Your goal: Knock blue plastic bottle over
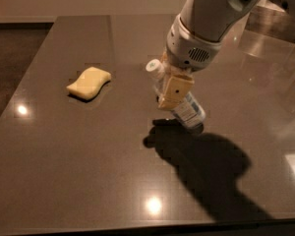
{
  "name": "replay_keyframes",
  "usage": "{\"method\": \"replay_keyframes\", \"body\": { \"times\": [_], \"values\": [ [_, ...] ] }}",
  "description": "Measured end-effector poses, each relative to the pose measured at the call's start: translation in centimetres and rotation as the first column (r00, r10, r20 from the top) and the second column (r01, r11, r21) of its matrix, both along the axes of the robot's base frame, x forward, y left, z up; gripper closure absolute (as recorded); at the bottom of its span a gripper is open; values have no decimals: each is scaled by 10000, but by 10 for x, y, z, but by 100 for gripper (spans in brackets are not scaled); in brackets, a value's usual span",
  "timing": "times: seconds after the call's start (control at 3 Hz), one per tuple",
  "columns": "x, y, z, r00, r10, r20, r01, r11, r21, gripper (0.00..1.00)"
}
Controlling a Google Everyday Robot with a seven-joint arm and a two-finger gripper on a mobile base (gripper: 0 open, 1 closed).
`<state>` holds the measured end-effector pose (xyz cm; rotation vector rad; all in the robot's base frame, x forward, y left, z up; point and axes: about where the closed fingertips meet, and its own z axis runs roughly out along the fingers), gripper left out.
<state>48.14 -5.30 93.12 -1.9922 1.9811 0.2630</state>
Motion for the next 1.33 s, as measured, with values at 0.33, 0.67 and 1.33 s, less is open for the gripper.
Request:
{"method": "replay_keyframes", "body": {
  "times": [0.33,0.67,1.33],
  "values": [
    [-4,-19,-11,9985,375,402,-321,9914,-1269,100],
    [-29,-18,-23,9857,1588,567,-1407,9598,-2430,74],
    [-60,1,-49,9660,2582,77,-2479,9350,-2536,28]
  ]
}}
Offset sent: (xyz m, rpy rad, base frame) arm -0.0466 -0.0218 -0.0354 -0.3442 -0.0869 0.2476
